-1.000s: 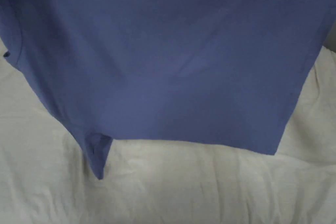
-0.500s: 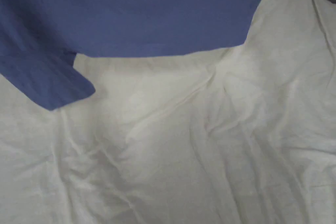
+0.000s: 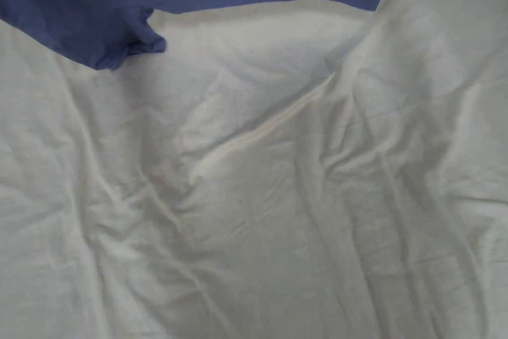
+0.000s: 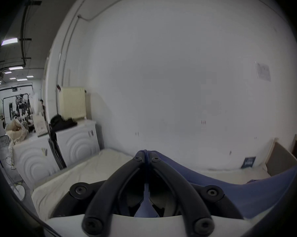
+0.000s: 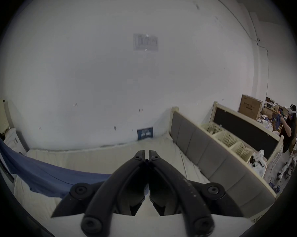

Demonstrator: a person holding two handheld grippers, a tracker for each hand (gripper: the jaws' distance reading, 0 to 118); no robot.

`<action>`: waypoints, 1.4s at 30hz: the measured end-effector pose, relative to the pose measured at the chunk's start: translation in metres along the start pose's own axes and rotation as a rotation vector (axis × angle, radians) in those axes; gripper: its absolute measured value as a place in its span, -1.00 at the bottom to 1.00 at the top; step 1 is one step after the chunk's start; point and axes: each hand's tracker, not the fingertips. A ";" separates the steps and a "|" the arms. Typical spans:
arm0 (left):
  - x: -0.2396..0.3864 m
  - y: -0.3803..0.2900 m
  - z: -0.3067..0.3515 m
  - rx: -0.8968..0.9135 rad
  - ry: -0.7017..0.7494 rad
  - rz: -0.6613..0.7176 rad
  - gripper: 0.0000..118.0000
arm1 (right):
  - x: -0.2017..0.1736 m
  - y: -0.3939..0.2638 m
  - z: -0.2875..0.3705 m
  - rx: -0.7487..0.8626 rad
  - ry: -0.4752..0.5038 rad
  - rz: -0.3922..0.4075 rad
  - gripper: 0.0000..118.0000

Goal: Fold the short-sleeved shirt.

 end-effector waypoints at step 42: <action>-0.203 -0.458 0.298 -0.773 -0.061 0.064 -0.27 | 0.170 -0.534 0.158 -0.570 0.129 -0.001 -0.51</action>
